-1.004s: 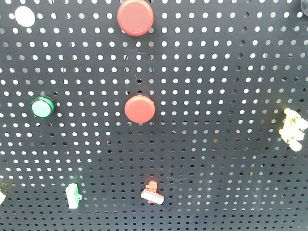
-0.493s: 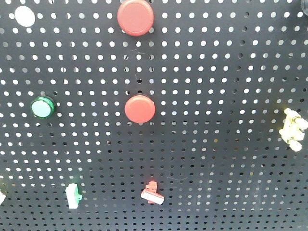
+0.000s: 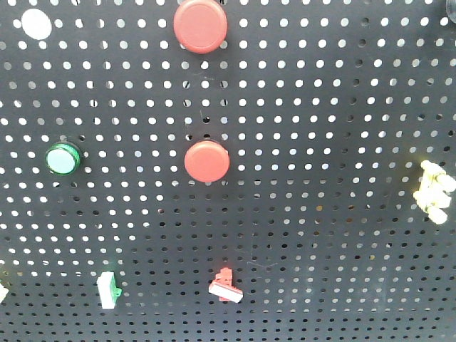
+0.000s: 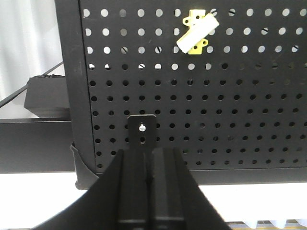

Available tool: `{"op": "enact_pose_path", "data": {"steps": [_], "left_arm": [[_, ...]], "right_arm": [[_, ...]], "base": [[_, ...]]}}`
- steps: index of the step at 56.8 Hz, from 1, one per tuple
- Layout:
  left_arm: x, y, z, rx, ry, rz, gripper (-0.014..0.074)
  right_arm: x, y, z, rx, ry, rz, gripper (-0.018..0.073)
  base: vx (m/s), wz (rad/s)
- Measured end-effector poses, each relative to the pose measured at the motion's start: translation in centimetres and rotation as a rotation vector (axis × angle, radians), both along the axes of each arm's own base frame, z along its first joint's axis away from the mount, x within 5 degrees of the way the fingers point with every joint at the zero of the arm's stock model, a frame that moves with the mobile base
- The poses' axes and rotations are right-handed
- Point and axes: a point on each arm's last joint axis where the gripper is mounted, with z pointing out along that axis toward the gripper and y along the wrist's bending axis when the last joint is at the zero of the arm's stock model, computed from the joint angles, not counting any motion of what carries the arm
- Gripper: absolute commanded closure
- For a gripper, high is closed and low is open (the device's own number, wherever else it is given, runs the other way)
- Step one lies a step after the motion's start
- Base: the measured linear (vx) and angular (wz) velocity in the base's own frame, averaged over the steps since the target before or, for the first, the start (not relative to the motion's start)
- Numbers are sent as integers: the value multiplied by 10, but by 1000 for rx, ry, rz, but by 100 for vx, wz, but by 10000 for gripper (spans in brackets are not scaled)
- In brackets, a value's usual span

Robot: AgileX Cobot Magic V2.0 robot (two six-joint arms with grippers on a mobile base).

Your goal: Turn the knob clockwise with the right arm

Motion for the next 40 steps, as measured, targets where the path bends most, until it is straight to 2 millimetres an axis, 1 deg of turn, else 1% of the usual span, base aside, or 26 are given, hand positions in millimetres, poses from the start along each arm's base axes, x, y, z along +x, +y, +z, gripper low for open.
{"op": "enact_pose_path", "data": {"steps": [8,15,30,40], "left_arm": [[0,0,0,0,0,0,603],[0,0,0,0,0,0,603],[0,0,0,0,0,0,603],[0,0,0,0,0,0,603]], "right_arm": [[0,0,3,0,-31,-3,355],[0,-2,6,9,-62,-19,307],[2,-7,7,23,-73,-78,303],[9,-6,6,29,-68,-102,303]], "base": [[0,0],[0,0],[0,0],[0,0]]}}
